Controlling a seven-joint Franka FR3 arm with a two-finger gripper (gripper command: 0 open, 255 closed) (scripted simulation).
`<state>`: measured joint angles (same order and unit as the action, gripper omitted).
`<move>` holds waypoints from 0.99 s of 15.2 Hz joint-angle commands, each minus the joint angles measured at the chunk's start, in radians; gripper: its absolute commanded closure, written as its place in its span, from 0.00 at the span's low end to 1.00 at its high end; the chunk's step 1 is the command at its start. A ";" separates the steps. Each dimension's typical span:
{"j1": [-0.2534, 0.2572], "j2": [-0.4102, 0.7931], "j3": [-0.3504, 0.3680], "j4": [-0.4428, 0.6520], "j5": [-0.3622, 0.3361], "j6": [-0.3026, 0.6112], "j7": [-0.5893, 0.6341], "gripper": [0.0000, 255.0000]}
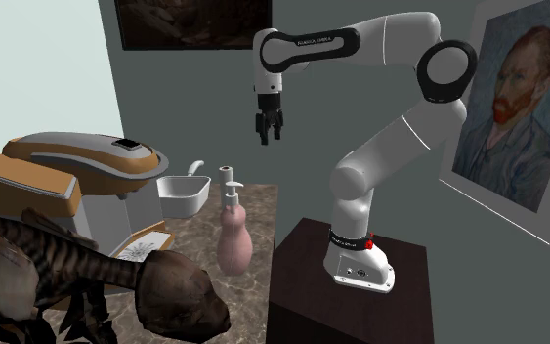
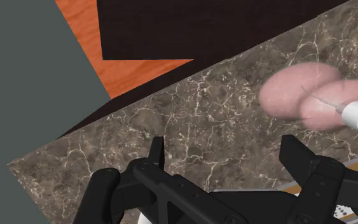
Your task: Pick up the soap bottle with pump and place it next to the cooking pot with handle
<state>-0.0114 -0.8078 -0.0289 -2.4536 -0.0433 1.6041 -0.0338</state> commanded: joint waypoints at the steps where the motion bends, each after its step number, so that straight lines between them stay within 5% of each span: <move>1: 0.000 0.000 0.000 0.000 0.000 0.000 0.000 0.00; 15: 0.113 0.075 0.261 -0.115 0.314 0.239 0.371 0.00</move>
<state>0.0924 -0.7498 0.2090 -2.5652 0.2453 1.8155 0.3075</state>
